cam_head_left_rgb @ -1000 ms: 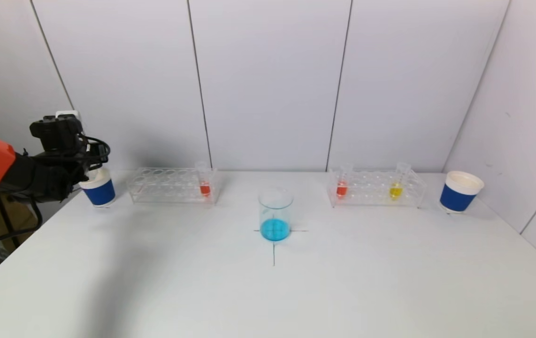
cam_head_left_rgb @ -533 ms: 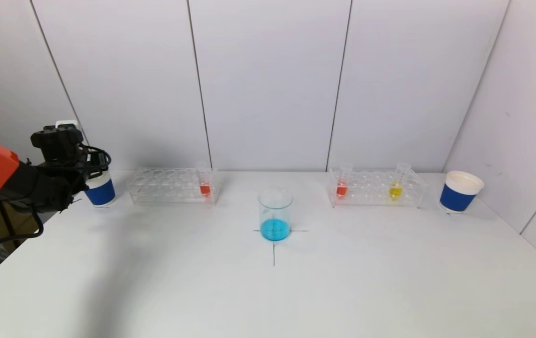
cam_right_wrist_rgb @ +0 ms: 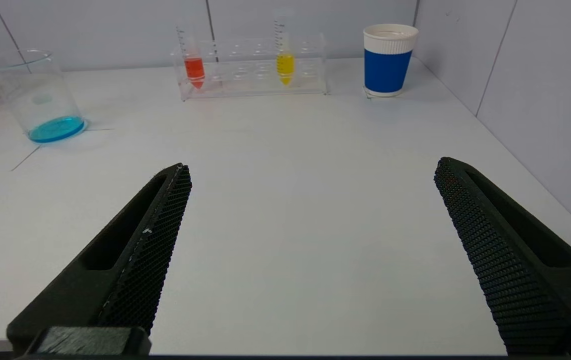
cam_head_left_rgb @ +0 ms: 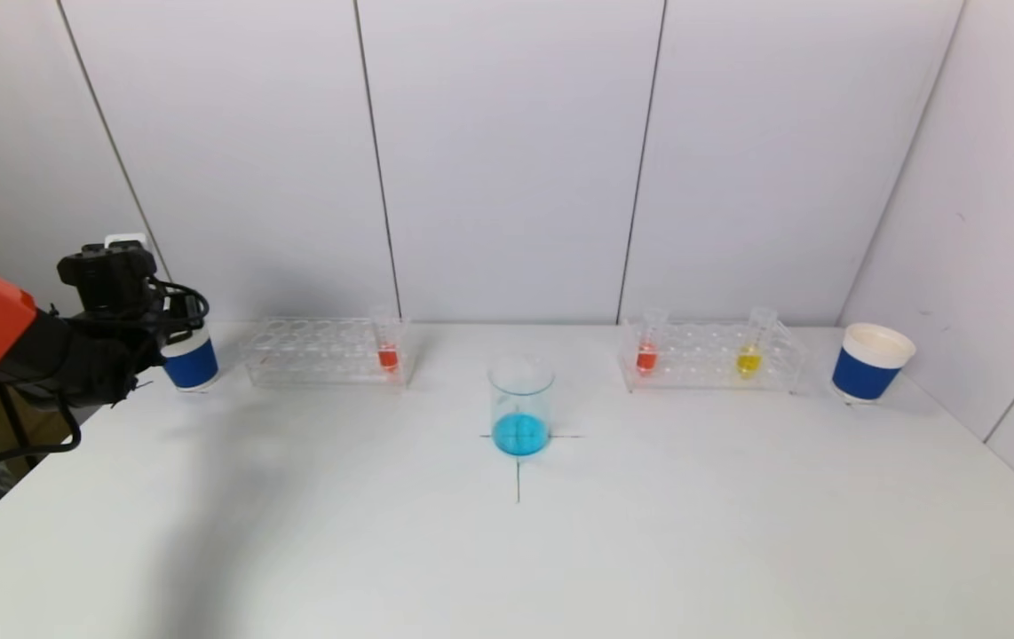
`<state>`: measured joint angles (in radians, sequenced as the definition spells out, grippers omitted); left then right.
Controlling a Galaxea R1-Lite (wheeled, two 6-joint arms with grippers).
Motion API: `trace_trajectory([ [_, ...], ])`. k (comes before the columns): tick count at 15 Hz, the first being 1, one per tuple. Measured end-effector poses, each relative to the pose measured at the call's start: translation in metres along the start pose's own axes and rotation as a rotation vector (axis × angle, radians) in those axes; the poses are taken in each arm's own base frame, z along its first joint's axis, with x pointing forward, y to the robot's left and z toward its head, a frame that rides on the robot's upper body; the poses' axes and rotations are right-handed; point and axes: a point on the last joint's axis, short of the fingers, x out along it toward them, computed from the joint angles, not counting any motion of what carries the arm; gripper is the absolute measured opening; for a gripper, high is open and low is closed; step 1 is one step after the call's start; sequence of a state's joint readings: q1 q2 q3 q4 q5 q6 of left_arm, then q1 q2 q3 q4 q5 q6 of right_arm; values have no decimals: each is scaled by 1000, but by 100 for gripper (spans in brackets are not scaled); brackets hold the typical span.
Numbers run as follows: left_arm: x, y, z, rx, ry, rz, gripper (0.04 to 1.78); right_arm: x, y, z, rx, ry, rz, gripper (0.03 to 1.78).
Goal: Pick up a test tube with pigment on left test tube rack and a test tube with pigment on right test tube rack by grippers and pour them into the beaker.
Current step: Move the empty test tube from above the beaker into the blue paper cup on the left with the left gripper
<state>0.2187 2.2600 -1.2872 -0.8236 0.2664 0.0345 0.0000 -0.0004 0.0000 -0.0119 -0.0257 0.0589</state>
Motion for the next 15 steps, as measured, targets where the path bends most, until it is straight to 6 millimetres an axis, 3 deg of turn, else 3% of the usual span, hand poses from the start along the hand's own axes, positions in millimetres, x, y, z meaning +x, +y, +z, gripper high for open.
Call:
trace_trajectory([
  [6, 0, -1, 1, 0, -2, -3, 46, 0, 0, 0, 0, 0, 0, 177],
  [8, 0, -1, 1, 0, -3, -14, 53, 0, 0, 0, 0, 0, 0, 177],
  [11, -1, -1, 2, -2, -5, -14, 84, 0, 0, 0, 0, 0, 0, 177],
  [15, -1, -1, 3, -1, -9, -15, 146, 0, 0, 0, 0, 0, 0, 177],
])
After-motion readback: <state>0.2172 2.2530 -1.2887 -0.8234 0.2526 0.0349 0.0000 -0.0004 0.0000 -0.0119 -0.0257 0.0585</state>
